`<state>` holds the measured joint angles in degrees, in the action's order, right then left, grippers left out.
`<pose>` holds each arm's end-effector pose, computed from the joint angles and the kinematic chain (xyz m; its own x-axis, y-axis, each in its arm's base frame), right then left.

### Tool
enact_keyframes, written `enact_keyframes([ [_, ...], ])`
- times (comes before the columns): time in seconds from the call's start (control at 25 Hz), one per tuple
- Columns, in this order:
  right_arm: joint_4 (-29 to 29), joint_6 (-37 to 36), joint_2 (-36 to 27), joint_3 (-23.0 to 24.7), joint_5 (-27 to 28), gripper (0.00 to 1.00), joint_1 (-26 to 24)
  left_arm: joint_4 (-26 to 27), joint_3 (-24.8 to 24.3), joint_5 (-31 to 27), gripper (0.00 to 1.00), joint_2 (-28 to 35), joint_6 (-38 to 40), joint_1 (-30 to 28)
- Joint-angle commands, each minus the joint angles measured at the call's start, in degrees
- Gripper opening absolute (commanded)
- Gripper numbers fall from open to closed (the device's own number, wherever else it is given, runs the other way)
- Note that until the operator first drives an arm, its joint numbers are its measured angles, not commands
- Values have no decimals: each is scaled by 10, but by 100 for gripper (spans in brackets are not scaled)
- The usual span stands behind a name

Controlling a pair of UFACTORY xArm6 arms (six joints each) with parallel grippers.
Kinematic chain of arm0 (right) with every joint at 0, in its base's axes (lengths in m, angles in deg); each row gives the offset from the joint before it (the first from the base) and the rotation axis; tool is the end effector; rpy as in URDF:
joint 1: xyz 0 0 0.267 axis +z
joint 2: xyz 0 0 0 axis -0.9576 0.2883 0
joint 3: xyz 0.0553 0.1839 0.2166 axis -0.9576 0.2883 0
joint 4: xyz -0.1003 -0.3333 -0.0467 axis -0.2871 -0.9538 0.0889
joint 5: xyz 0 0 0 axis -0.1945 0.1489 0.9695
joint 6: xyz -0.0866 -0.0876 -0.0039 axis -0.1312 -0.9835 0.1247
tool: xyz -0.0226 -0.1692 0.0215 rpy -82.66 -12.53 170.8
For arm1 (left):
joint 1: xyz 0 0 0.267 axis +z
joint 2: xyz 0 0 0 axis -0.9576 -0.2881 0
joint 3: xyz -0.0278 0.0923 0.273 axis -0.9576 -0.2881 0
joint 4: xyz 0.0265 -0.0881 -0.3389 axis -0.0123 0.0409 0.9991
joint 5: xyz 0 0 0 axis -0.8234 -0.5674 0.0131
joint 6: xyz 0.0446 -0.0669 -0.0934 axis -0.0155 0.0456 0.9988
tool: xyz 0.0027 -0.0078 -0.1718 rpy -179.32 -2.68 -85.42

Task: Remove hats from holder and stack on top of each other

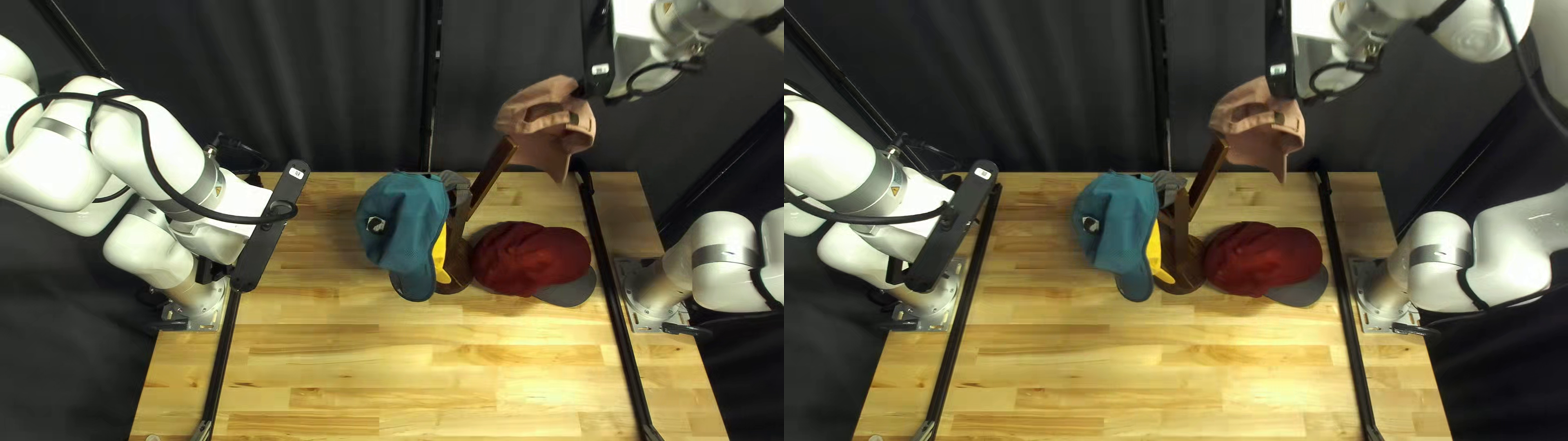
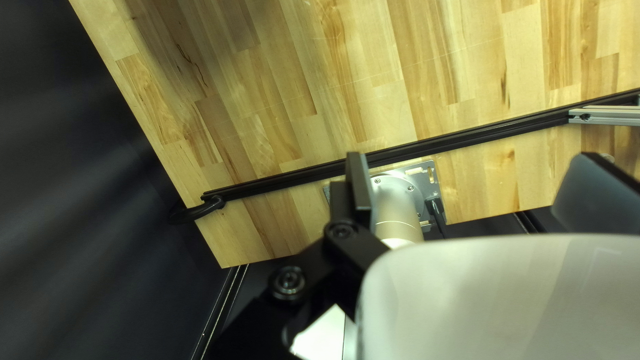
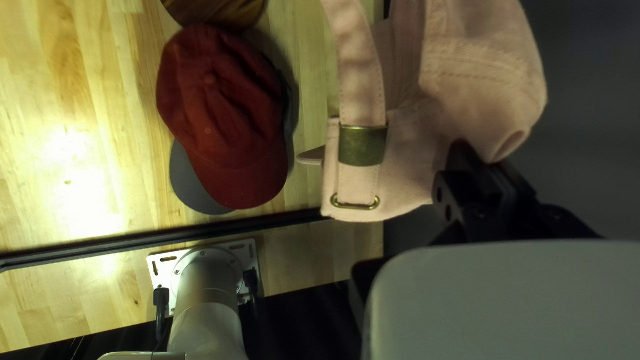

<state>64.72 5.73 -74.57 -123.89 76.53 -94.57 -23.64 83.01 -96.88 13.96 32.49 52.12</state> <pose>0.2686 -0.1636 0.4361 0.9762 -0.0212 0.2160 -0.0848 -0.9533 0.2898 0.2478 -0.0659 0.3776 0.9497 -0.3083 0.0549 -0.3022 -0.9482 -0.0974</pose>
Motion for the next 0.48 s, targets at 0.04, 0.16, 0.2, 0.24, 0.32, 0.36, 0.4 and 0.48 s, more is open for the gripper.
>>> enact_keyframes([
  [0.04,-16,17,-45,53,9,0,-7,0,0,0,100,0,0,0],
  [0.16,-20,17,-78,77,23,0,-17,0,0,0,100,0,0,0],
  [0.2,-20,16,-91,83,30,0,-20,0,0,0,100,0,0,0],
  [0.24,-22,18,-103,88,39,0,-20,0,0,0,100,0,0,0],
  [0.32,-28,26,-115,89,54,0,-12,0,0,0,100,0,0,0],
  [0.36,-33,36,-123,89,65,0,-2,0,0,0,100,0,0,0],
  [0.4,-37,45,-126,88,72,0,9,0,0,0,100,0,0,0],
  [0.48,-48,73,-132,88,88,0,40,0,0,0,100,0,0,0],
])
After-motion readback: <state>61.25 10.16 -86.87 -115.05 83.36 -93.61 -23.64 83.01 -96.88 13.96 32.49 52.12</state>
